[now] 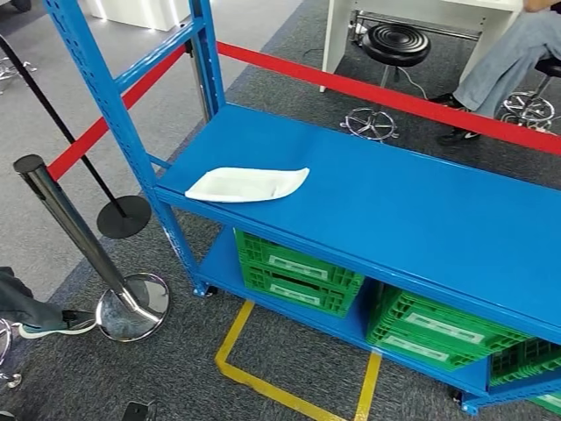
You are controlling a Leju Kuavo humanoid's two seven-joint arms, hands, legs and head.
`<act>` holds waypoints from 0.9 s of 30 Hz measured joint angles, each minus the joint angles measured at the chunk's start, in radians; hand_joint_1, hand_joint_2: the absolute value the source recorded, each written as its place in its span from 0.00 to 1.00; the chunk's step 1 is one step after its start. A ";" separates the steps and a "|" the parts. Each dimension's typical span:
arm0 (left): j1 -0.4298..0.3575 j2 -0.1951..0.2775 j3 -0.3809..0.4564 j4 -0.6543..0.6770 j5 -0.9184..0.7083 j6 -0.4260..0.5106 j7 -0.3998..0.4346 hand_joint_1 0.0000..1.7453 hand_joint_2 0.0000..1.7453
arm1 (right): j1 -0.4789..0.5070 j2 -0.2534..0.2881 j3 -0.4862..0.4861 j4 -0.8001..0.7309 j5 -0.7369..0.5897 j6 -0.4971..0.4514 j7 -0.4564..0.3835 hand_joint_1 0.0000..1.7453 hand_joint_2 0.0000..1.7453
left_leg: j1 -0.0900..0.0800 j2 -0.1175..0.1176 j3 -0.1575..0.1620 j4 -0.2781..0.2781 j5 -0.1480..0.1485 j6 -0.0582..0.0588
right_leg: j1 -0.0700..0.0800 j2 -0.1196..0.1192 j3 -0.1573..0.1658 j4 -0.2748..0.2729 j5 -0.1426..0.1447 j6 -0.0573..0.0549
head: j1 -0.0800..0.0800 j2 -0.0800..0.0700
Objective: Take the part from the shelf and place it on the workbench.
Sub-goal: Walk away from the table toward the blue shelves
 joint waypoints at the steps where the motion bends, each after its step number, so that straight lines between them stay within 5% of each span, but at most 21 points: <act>1: 0.000 0.000 0.001 0.000 0.000 0.000 0.000 0.00 0.00 | 0.003 0.000 0.000 0.000 0.000 0.000 0.000 0.00 0.00 | 0.001 -0.009 0.009 0.000 -0.008 -0.003 | 0.000 0.001 -0.018 -0.005 0.014 0.003 | 0.000 0.000; 4: 0.000 0.000 0.003 0.001 0.000 0.000 0.000 0.00 0.00 | 0.005 -0.002 0.000 0.000 0.000 0.000 0.000 0.00 0.00 | 0.005 -0.021 0.047 0.002 -0.039 -0.018 | -0.003 0.000 -0.001 -0.155 0.143 0.005 | 0.003 0.000; 6: 0.001 0.000 0.005 0.001 0.000 0.000 0.000 0.00 0.00 | 0.003 -0.002 0.000 0.001 0.000 0.000 0.000 0.00 0.00 | 0.003 -0.023 0.056 0.003 -0.055 -0.030 | -0.001 0.000 0.013 -0.213 0.195 -0.010 | 0.005 0.000; 7: 0.000 0.001 0.006 0.001 0.000 0.000 0.000 0.00 0.00 | 0.003 -0.002 -0.001 0.001 0.000 0.000 0.000 0.00 0.00 | 0.002 -0.023 0.057 0.003 -0.058 -0.035 | 0.001 0.001 0.014 -0.215 0.196 -0.022 | 0.005 0.000; 10: 0.001 0.002 0.007 0.002 -0.001 0.000 0.000 0.00 0.00 | 0.006 -0.003 -0.002 0.002 0.000 0.000 0.000 0.00 0.00 | 0.003 -0.022 0.030 0.062 -0.037 -0.049 | -0.002 0.002 0.037 -0.230 0.190 -0.045 | 0.000 0.000; 12: 0.001 0.002 0.008 0.002 -0.001 0.000 0.000 0.00 0.00 | 0.004 -0.003 -0.002 0.002 -0.001 -0.001 0.000 0.00 0.00 | 0.007 -0.018 -0.043 0.180 -0.037 -0.060 | -0.005 0.000 0.063 -0.245 0.180 -0.055 | -0.004 0.000; 15: 0.001 0.002 0.009 0.003 -0.001 0.000 0.000 0.00 0.00 | 0.003 -0.003 -0.002 0.002 -0.001 0.000 0.000 0.00 0.00 | 0.012 -0.016 -0.146 0.296 -0.120 -0.069 | -0.005 0.000 0.102 -0.255 0.156 -0.059 | -0.006 0.000; 17: 0.001 0.002 0.009 0.004 -0.001 0.000 -0.001 0.00 0.00 | 0.004 -0.003 -0.002 0.002 0.000 0.000 0.000 0.00 0.00 | 0.013 -0.016 -0.162 0.259 -0.117 -0.065 | -0.003 0.001 0.130 -0.256 0.135 -0.057 | -0.007 0.000; 20: 0.001 0.002 0.011 0.005 -0.002 0.000 -0.001 0.00 0.00 | 0.005 -0.003 -0.002 0.002 -0.001 0.005 -0.002 0.00 0.00 | 0.007 -0.010 -0.136 0.088 0.042 -0.044 | 0.001 0.000 0.161 -0.256 0.104 -0.048 | -0.005 0.000; 22: 0.001 0.003 0.012 0.006 -0.002 0.000 -0.001 0.00 0.00 | 0.004 -0.003 -0.003 0.003 -0.004 0.013 -0.005 0.00 0.00 | -0.001 -0.007 -0.128 0.033 0.100 -0.032 | 0.002 -0.001 0.167 -0.260 0.092 -0.038 | -0.002 0.000; 25: 0.000 0.002 0.016 0.007 -0.002 0.000 -0.001 0.00 0.00 | -0.003 -0.004 -0.003 0.003 -0.011 0.029 -0.007 0.00 0.00 | -0.002 -0.007 -0.106 0.016 0.089 -0.019 | -0.001 -0.002 0.182 -0.268 0.076 -0.022 | 0.000 0.000; 27: -0.001 0.000 0.018 0.007 -0.004 0.000 -0.002 0.00 0.00 | -0.008 -0.004 -0.004 0.003 -0.017 0.034 -0.005 0.00 0.00 | 0.002 0.001 -0.084 0.000 0.082 -0.009 | 0.000 0.000 0.152 -0.201 0.038 -0.017 | 0.003 0.000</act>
